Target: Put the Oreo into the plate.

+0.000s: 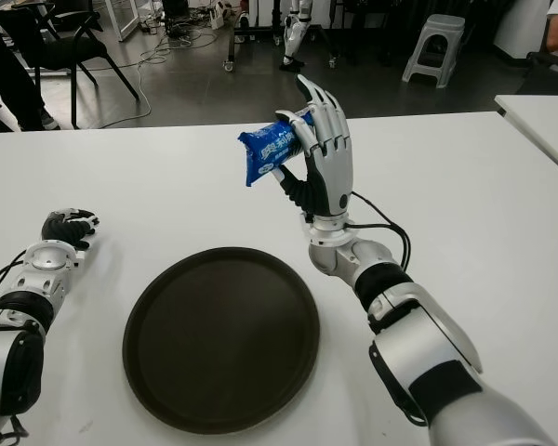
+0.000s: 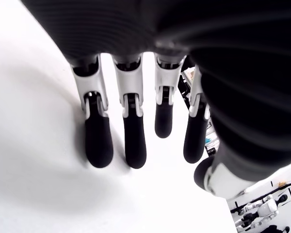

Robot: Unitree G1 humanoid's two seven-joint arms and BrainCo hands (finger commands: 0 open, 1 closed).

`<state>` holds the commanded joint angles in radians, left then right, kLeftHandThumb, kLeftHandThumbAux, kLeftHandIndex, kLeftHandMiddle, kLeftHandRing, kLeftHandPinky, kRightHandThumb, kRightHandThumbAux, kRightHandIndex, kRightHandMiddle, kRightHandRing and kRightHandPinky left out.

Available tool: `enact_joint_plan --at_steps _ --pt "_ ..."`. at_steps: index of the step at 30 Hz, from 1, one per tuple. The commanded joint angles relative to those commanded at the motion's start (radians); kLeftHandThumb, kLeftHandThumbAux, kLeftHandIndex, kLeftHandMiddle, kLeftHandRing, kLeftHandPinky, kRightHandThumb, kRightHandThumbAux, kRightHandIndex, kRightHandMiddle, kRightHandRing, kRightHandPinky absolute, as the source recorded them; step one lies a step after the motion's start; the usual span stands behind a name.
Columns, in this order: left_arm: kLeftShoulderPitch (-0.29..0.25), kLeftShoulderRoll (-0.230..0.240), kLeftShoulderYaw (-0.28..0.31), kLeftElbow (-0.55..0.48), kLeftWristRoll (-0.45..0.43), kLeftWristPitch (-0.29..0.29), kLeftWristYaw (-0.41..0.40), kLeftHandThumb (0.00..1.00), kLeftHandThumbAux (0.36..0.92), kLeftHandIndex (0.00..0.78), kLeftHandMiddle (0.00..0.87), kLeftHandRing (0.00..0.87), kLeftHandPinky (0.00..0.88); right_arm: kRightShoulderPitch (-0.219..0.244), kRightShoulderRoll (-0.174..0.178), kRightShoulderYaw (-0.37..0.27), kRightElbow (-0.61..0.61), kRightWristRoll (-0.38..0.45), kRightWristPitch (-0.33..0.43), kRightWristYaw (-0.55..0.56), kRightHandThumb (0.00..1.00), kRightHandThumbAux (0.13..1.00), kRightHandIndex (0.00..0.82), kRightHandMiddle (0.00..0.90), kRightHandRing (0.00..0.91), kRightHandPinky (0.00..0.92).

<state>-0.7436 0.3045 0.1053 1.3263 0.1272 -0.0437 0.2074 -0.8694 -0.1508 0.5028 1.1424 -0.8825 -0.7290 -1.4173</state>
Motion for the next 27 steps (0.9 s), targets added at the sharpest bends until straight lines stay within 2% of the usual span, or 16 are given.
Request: enact_joint_plan --at_steps 4,12,18,20,25,27 --pt "0.0 0.001 -0.003 0.001 0.002 0.006 0.0 0.677 0.724 0.398 0.155 0.18 0.194 0.011 0.005 -0.05 0.007 0.088 -0.053 0.118 0.702 0.724 0.418 0.123 0.112 0.118" --pt "-0.003 0.002 -0.007 0.0 0.004 0.012 -0.007 0.677 0.725 0.398 0.151 0.172 0.178 0.027 0.003 -0.057 -0.005 0.105 -0.048 0.167 0.705 0.722 0.419 0.123 0.128 0.168" --pt "-0.001 0.003 -0.009 0.0 0.004 0.007 -0.011 0.682 0.724 0.398 0.173 0.188 0.197 0.032 0.006 -0.091 -0.004 0.162 -0.084 0.243 0.704 0.722 0.419 0.125 0.132 0.17" --pt "0.0 0.004 -0.009 -0.001 0.004 0.005 -0.01 0.682 0.724 0.398 0.173 0.187 0.198 0.031 0.005 -0.086 -0.009 0.144 -0.074 0.204 0.704 0.722 0.419 0.127 0.134 0.173" --pt "0.0 0.003 -0.009 -0.001 0.004 0.003 -0.008 0.684 0.724 0.399 0.174 0.193 0.218 0.007 -0.006 -0.023 -0.008 0.031 0.008 0.013 0.702 0.722 0.419 0.131 0.129 0.152" --pt "0.001 0.003 -0.009 -0.001 0.004 0.001 -0.007 0.684 0.724 0.399 0.175 0.197 0.222 0.001 -0.007 -0.017 0.0 0.023 0.018 -0.014 0.702 0.722 0.418 0.129 0.121 0.137"
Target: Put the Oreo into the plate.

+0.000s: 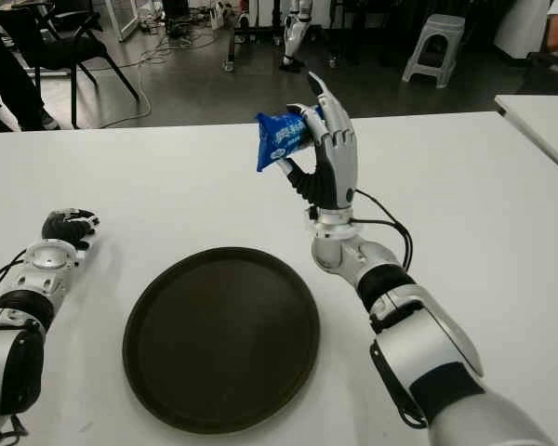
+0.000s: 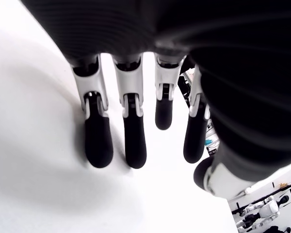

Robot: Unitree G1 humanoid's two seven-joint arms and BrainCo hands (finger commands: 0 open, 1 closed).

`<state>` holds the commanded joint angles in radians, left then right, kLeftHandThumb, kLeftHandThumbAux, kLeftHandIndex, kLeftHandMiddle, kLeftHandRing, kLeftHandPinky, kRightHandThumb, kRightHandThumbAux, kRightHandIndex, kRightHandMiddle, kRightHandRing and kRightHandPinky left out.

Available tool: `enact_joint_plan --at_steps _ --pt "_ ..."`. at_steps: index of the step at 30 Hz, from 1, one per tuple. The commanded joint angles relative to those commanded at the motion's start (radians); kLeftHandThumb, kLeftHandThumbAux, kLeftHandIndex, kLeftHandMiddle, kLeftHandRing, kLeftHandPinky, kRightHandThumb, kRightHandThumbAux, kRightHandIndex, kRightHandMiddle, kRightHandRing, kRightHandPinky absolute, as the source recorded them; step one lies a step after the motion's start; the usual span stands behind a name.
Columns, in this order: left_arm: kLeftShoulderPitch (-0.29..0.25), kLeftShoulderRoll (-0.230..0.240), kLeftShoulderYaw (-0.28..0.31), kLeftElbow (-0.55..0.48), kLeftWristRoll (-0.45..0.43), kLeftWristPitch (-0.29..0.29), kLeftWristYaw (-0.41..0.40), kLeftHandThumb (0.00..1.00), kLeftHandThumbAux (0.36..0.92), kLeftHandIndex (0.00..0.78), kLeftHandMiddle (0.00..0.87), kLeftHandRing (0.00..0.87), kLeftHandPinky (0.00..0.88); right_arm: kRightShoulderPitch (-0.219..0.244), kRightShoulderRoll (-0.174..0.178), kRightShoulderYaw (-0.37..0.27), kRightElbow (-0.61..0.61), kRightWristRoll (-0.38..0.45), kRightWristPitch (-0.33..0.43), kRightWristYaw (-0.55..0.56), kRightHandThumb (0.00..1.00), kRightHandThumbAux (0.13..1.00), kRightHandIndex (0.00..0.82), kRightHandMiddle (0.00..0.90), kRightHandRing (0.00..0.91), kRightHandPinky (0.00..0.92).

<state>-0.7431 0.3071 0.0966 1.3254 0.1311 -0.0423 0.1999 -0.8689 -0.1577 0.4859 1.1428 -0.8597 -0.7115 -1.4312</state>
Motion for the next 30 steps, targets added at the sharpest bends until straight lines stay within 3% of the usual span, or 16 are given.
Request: enact_joint_plan --at_steps 3,5,7,12,16,22,25,26,27,29,30 --pt "0.001 0.0 -0.001 0.0 0.001 -0.003 0.002 0.683 0.724 0.398 0.178 0.202 0.22 0.002 0.001 -0.04 0.017 0.067 -0.044 0.082 0.702 0.722 0.418 0.127 0.115 0.131" --pt "0.001 0.001 -0.003 -0.001 0.004 -0.003 0.005 0.684 0.724 0.398 0.186 0.211 0.229 0.022 0.035 -0.145 0.03 0.256 -0.107 0.333 0.701 0.723 0.418 0.117 0.11 0.135" --pt "0.0 0.001 -0.005 -0.001 0.005 -0.003 0.006 0.684 0.723 0.399 0.192 0.216 0.235 0.035 0.06 -0.208 0.03 0.373 -0.128 0.488 0.7 0.724 0.418 0.107 0.106 0.139" --pt "-0.002 0.001 -0.004 0.0 0.004 0.003 0.004 0.685 0.722 0.399 0.192 0.216 0.231 0.037 0.129 -0.424 -0.053 0.796 0.018 0.971 0.7 0.723 0.419 0.088 0.078 0.096" --pt "-0.002 0.001 0.0 0.0 0.0 0.003 0.003 0.685 0.722 0.399 0.187 0.21 0.218 0.035 0.146 -0.481 -0.078 0.896 0.074 1.072 0.701 0.719 0.421 0.096 0.061 0.05" --pt "-0.001 0.003 0.002 0.0 -0.002 0.003 0.0 0.683 0.722 0.399 0.175 0.194 0.196 0.044 0.151 -0.492 -0.092 0.895 0.068 1.068 0.703 0.715 0.423 0.105 0.039 0.008" --pt "-0.002 0.002 0.002 0.0 -0.002 0.004 -0.001 0.684 0.723 0.399 0.185 0.208 0.218 0.085 0.153 -0.428 -0.103 0.743 -0.035 0.904 0.703 0.716 0.422 0.099 0.028 0.002" --pt "-0.002 0.002 0.002 0.0 -0.003 0.003 -0.002 0.684 0.723 0.399 0.19 0.213 0.227 0.088 0.132 -0.4 -0.112 0.662 -0.06 0.826 0.703 0.716 0.421 0.097 0.025 0.001" --pt "-0.001 0.003 0.002 0.0 -0.002 -0.001 -0.003 0.684 0.723 0.399 0.198 0.222 0.237 0.067 0.083 -0.325 -0.107 0.501 -0.045 0.645 0.703 0.716 0.421 0.095 0.024 0.001" --pt "0.001 0.003 0.0 -0.001 -0.001 -0.008 -0.006 0.685 0.723 0.399 0.212 0.24 0.252 0.023 0.021 -0.203 -0.079 0.268 0.001 0.359 0.705 0.717 0.42 0.095 0.03 0.01" --pt "0.001 0.003 0.0 -0.001 0.0 -0.01 -0.008 0.685 0.723 0.399 0.215 0.243 0.254 0.005 0.01 -0.165 -0.062 0.207 0.027 0.272 0.706 0.717 0.42 0.099 0.036 0.018"
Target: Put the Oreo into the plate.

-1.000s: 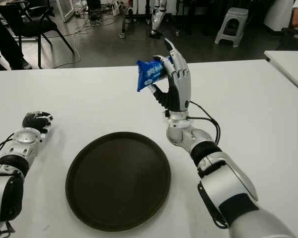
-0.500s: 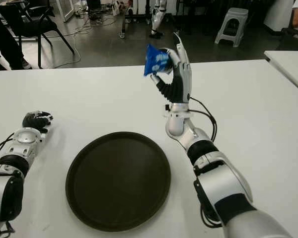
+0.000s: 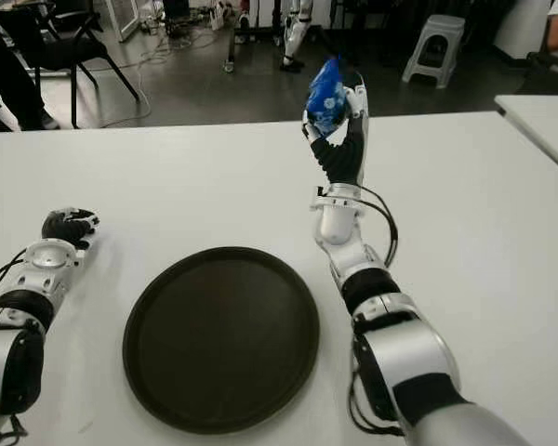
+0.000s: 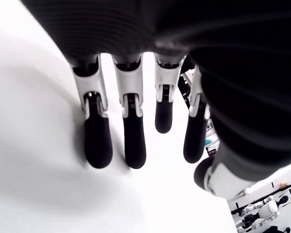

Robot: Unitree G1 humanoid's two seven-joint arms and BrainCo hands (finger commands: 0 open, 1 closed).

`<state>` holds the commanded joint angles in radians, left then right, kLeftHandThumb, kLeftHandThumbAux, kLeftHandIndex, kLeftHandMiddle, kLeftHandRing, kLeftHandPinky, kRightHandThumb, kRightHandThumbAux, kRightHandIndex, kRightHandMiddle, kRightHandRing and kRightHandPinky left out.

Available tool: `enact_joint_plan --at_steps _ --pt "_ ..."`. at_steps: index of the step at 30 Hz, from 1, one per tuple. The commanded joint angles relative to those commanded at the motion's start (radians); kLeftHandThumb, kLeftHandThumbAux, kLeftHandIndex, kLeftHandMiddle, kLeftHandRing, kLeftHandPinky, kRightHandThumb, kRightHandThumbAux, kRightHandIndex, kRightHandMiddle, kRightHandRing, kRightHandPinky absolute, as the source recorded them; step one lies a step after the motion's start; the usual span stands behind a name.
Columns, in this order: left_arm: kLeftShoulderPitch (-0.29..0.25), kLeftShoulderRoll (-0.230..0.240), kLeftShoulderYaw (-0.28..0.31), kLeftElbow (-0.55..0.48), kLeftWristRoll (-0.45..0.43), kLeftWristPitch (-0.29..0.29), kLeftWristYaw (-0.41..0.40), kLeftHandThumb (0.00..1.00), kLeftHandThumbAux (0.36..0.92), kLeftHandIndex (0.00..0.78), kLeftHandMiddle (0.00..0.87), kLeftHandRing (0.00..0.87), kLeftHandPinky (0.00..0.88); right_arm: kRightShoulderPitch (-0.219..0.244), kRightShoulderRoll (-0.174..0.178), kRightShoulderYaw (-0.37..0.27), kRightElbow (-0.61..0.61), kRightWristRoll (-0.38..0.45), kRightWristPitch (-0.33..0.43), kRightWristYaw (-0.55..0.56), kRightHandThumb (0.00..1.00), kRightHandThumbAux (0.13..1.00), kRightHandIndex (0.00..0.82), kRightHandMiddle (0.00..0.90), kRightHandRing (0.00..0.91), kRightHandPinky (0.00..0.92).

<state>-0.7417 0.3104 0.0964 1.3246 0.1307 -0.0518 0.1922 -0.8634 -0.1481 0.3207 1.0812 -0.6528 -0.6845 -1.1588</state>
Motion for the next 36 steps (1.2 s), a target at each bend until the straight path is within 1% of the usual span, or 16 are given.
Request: enact_joint_plan --at_steps 1,3,8,12,16,17,18,20,23,24,25,28,30,33,35,36 --pt "0.001 0.001 -0.001 0.0 0.0 -0.002 -0.004 0.685 0.724 0.399 0.216 0.244 0.255 -0.019 -0.006 0.039 0.027 -0.048 0.04 -0.085 0.707 0.717 0.42 0.1 0.038 0.02" --pt "0.001 0.002 -0.002 0.0 0.001 -0.003 -0.009 0.685 0.724 0.401 0.223 0.246 0.253 -0.04 -0.014 0.087 0.064 -0.107 0.09 -0.194 0.707 0.717 0.419 0.109 0.047 0.029" --pt "0.002 0.003 -0.004 0.001 0.003 -0.004 -0.012 0.686 0.723 0.402 0.226 0.251 0.268 -0.052 -0.023 0.134 0.096 -0.17 0.147 -0.318 0.708 0.717 0.42 0.12 0.062 0.039" --pt "0.003 0.004 -0.002 0.001 0.001 -0.004 -0.016 0.685 0.723 0.401 0.218 0.247 0.267 -0.048 -0.018 0.125 0.104 -0.15 0.183 -0.226 0.707 0.718 0.42 0.107 0.057 0.04" --pt "-0.002 0.0 -0.008 -0.001 0.006 0.0 -0.009 0.684 0.723 0.403 0.22 0.25 0.267 -0.053 -0.017 0.114 0.127 -0.106 0.217 -0.024 0.709 0.717 0.42 0.125 0.071 0.049" --pt "-0.003 0.0 -0.009 -0.002 0.007 0.001 -0.008 0.684 0.722 0.403 0.22 0.25 0.267 -0.054 -0.017 0.114 0.131 -0.099 0.223 0.001 0.709 0.717 0.42 0.129 0.073 0.049" --pt "-0.004 0.0 -0.011 -0.002 0.008 0.005 -0.007 0.684 0.722 0.403 0.22 0.251 0.265 -0.058 -0.024 0.11 0.13 -0.078 0.249 0.126 0.709 0.717 0.42 0.134 0.076 0.049" --pt "-0.005 0.0 -0.013 -0.002 0.009 0.009 -0.006 0.681 0.723 0.401 0.214 0.244 0.244 -0.061 -0.032 0.106 0.123 -0.054 0.281 0.271 0.709 0.716 0.42 0.137 0.074 0.035" --pt "-0.006 0.0 -0.01 -0.002 0.006 0.014 -0.007 0.679 0.724 0.399 0.21 0.235 0.224 -0.071 -0.077 0.134 0.088 -0.054 0.289 0.522 0.708 0.716 0.42 0.147 0.074 0.027" --pt "-0.006 0.0 -0.007 -0.003 0.002 0.014 -0.007 0.68 0.724 0.399 0.21 0.233 0.221 -0.07 -0.106 0.149 0.062 -0.05 0.249 0.634 0.706 0.716 0.42 0.15 0.075 0.027" --pt "-0.006 0.0 -0.005 -0.003 0.0 0.013 -0.006 0.681 0.724 0.4 0.215 0.235 0.222 -0.068 -0.124 0.156 0.042 -0.047 0.22 0.704 0.706 0.717 0.419 0.15 0.077 0.03" --pt "-0.006 -0.001 0.0 -0.003 -0.004 0.011 -0.006 0.686 0.722 0.402 0.23 0.242 0.229 -0.055 -0.158 0.153 -0.01 -0.017 0.156 0.84 0.704 0.718 0.419 0.148 0.083 0.045" --pt "-0.005 -0.001 0.004 -0.004 -0.009 0.008 -0.009 0.689 0.721 0.405 0.249 0.258 0.247 -0.05 -0.18 0.131 -0.031 0.047 0.083 0.977 0.703 0.719 0.418 0.139 0.094 0.068" --pt "-0.004 -0.001 0.005 -0.004 -0.009 0.004 -0.011 0.692 0.72 0.408 0.275 0.281 0.269 -0.044 -0.193 0.089 -0.044 0.157 0.009 1.149 0.701 0.721 0.417 0.127 0.106 0.087" --pt "-0.004 -0.001 0.004 -0.004 -0.008 0.003 -0.008 0.692 0.72 0.409 0.281 0.285 0.276 -0.034 -0.183 0.045 -0.044 0.263 -0.023 1.277 0.701 0.721 0.417 0.114 0.096 0.08" --pt "-0.004 -0.001 0.003 -0.004 -0.007 0.003 -0.006 0.693 0.72 0.409 0.283 0.287 0.28 -0.026 -0.167 0.011 -0.046 0.345 -0.026 1.368 0.7 0.721 0.417 0.108 0.09 0.075"
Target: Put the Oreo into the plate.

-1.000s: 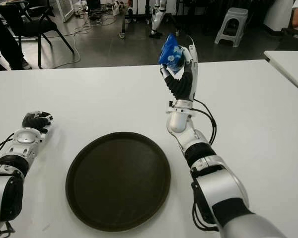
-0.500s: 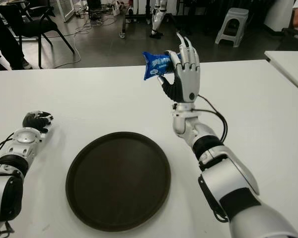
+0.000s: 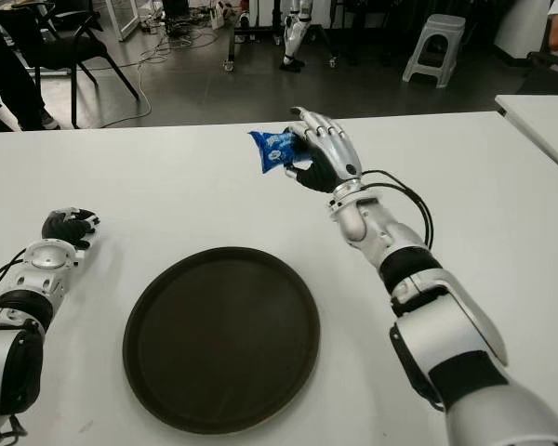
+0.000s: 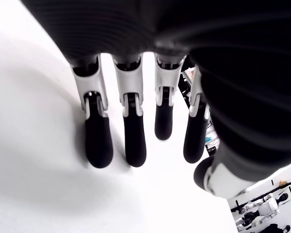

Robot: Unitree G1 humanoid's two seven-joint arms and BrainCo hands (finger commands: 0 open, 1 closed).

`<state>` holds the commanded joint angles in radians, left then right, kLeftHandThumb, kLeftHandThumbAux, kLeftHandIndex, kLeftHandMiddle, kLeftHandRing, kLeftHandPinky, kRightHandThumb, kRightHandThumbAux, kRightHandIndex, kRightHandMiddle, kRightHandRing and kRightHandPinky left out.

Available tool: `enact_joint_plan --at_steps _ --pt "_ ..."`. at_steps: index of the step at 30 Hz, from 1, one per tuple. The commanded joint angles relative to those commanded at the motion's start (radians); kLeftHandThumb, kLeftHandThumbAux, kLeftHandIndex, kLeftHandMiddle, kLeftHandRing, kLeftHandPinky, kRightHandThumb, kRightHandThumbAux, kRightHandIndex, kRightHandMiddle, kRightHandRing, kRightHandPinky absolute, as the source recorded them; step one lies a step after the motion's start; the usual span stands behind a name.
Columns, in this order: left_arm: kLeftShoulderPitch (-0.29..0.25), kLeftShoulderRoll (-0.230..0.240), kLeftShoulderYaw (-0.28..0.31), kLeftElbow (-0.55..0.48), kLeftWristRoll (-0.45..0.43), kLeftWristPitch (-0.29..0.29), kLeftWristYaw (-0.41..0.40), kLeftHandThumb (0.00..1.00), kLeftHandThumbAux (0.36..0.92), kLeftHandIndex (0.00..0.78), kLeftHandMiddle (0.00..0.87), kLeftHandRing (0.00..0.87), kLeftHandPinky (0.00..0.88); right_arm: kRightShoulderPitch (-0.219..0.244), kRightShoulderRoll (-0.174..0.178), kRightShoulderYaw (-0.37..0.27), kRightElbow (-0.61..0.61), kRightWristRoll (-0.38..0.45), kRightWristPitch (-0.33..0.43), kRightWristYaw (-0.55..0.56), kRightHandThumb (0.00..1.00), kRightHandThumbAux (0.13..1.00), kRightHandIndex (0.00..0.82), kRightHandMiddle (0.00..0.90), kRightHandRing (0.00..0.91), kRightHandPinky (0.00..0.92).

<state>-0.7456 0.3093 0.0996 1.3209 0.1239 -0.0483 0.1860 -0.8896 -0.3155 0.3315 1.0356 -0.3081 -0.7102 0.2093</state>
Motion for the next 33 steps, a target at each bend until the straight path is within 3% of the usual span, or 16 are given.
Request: enact_joint_plan --at_steps 6,9,13,19,23,26,30,33 --pt "-0.002 0.001 0.001 0.003 0.0 0.005 -0.001 0.692 0.72 0.407 0.318 0.332 0.333 0.037 0.091 -0.16 -0.038 0.357 0.056 0.351 0.702 0.719 0.418 0.107 0.063 0.034" --pt "-0.001 0.001 0.003 0.003 -0.002 0.001 -0.002 0.789 0.695 0.394 0.428 0.375 0.368 0.045 0.125 -0.217 -0.054 0.457 0.093 0.425 0.702 0.718 0.419 0.133 0.081 0.053" --pt "0.002 0.0 0.01 0.003 -0.009 -0.01 -0.009 0.815 0.687 0.389 0.465 0.402 0.389 0.052 0.148 -0.259 -0.061 0.498 0.115 0.403 0.702 0.718 0.419 0.143 0.084 0.045" --pt "0.006 -0.001 0.011 0.003 -0.008 -0.018 -0.004 0.824 0.684 0.388 0.483 0.441 0.422 0.075 0.156 -0.241 -0.038 0.279 -0.035 -0.062 0.7 0.72 0.418 0.138 0.085 0.05" --pt "0.005 0.0 0.007 0.005 -0.001 -0.014 0.0 0.825 0.683 0.418 0.446 0.347 0.332 0.074 0.162 -0.223 -0.016 0.109 -0.082 -0.355 0.702 0.72 0.418 0.152 0.114 0.075" --pt "0.001 -0.001 0.004 0.004 0.003 -0.007 0.001 0.827 0.682 0.436 0.434 0.335 0.329 0.074 0.157 -0.2 -0.021 -0.009 -0.084 -0.565 0.703 0.72 0.418 0.147 0.11 0.07" --pt "0.0 -0.003 0.002 0.004 0.005 -0.004 0.003 0.827 0.682 0.429 0.439 0.353 0.343 0.069 0.153 -0.183 -0.016 -0.078 -0.071 -0.684 0.705 0.719 0.418 0.144 0.108 0.07" --pt "-0.001 -0.002 0.0 0.004 0.007 0.0 0.006 0.827 0.682 0.436 0.432 0.328 0.305 0.064 0.155 -0.174 -0.007 -0.109 -0.057 -0.734 0.706 0.718 0.419 0.145 0.11 0.076"
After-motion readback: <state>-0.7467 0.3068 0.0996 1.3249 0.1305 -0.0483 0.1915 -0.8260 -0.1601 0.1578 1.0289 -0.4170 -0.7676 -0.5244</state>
